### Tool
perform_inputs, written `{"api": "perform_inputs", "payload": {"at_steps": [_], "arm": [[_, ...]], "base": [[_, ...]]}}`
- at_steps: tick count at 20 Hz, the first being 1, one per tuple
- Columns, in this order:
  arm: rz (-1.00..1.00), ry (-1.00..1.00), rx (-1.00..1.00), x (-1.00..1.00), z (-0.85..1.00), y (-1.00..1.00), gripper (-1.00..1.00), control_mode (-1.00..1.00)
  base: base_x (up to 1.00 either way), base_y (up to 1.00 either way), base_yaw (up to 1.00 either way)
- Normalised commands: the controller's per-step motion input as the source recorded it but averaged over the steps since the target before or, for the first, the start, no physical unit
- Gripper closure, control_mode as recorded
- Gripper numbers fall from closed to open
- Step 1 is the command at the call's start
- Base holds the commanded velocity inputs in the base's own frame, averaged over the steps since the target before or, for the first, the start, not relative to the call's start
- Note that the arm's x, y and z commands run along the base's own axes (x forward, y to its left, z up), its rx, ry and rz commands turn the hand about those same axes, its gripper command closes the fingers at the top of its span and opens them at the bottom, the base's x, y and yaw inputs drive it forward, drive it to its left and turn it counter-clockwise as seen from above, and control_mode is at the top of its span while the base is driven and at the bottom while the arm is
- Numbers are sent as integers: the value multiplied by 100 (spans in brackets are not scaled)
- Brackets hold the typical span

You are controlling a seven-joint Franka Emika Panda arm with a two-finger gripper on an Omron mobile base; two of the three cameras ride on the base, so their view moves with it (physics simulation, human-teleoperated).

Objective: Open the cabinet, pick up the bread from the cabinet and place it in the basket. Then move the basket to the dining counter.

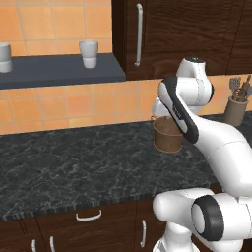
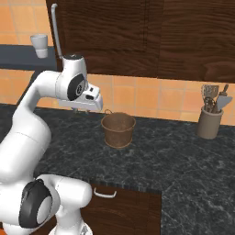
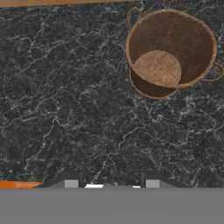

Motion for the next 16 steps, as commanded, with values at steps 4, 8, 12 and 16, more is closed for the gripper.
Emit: {"api": "perform_inputs", "payload": {"at_steps": [4, 8, 12, 16], "arm": [[-1, -5, -17, 4, 7, 45, -100, -100], [0, -35, -26, -12, 23, 48, -100, -100], [0, -34, -18, -18, 41, 50, -100, -100], [0, -40, -10, -14, 63, 40, -100, -100]], "base": [[0, 0, 0], [0, 0, 0], [0, 0, 0], [0, 0, 0]]}}
